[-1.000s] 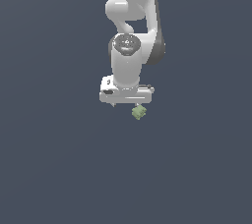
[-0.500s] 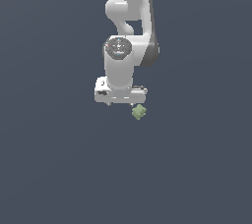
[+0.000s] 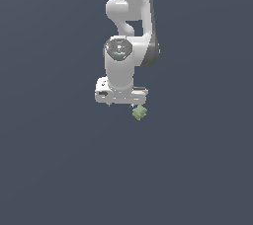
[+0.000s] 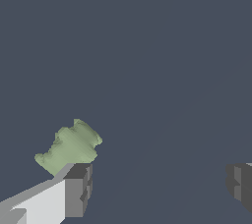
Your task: Pick up the object and move it to a goal position.
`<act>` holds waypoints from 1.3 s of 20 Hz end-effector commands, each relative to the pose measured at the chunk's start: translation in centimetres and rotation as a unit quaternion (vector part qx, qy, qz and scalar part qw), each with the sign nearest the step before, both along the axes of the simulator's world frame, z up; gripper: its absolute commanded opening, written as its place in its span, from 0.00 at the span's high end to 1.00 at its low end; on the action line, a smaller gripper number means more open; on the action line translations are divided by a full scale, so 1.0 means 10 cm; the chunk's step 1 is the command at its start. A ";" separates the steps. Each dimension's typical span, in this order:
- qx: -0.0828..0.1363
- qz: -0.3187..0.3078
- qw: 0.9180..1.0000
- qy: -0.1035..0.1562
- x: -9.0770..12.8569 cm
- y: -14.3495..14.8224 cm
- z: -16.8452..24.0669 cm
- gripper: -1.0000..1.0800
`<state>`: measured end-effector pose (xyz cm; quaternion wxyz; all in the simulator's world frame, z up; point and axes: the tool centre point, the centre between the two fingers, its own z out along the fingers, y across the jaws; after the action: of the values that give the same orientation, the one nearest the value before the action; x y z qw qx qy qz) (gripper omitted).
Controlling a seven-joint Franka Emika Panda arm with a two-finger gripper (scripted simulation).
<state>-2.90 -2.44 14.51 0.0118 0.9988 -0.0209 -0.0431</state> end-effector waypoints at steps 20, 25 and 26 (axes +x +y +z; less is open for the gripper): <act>-0.006 -0.184 0.983 -0.024 -0.12 0.49 -0.25 0.04; -0.006 -0.240 0.970 -0.031 -0.16 0.63 -0.32 0.04; -0.006 -0.251 0.967 -0.032 -0.17 0.66 -0.33 0.04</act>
<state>-4.47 3.75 11.38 0.0072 0.9670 -0.2543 -0.0143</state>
